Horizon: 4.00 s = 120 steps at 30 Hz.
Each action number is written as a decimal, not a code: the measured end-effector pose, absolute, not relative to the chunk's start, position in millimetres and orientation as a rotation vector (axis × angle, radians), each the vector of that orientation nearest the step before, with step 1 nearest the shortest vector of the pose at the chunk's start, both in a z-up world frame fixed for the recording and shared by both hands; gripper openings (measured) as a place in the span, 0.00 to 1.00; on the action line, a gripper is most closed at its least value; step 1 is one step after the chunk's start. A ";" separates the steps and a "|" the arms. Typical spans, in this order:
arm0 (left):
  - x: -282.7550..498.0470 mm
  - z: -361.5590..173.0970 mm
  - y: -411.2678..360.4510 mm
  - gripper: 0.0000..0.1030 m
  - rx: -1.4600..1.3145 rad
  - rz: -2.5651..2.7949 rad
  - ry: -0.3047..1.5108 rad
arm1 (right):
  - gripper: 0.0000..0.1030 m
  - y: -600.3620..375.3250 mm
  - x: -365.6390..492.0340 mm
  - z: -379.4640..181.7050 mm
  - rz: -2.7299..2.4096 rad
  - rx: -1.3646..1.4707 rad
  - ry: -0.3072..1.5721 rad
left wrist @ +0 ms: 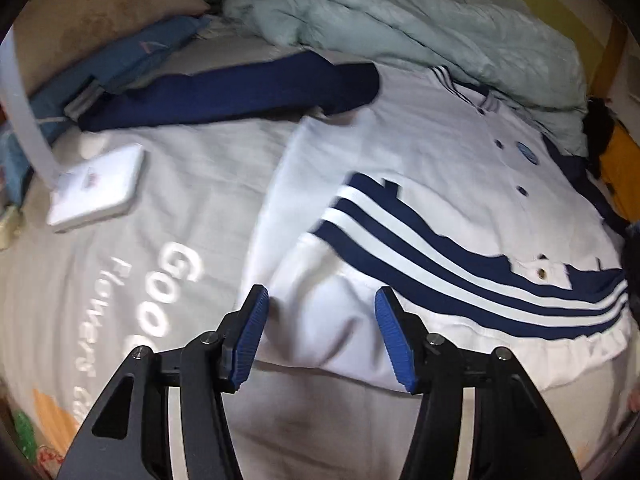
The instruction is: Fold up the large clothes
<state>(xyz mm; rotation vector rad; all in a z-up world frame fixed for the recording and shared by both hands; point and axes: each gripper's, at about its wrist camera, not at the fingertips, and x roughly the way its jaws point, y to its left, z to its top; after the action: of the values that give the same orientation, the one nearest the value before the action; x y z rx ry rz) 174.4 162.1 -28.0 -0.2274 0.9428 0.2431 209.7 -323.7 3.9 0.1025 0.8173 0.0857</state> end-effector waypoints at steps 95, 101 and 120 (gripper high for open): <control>155.9 -76.5 39.2 1.00 0.226 0.164 0.859 | 0.99 -210.6 151.9 -59.1 0.081 -0.466 0.722; 170.3 -78.3 74.0 0.91 0.194 0.357 0.835 | 0.90 -239.5 179.4 -54.8 -0.055 -0.396 0.726; 78.7 -14.3 104.2 0.07 -0.010 0.380 0.790 | 0.15 -258.6 116.1 -10.1 -0.077 -0.302 0.688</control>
<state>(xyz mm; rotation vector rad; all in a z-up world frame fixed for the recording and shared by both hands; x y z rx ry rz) 78.7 104.2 -14.3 -0.0099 0.7898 0.3801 116.1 -258.6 -10.1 -0.3017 0.6875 -0.0775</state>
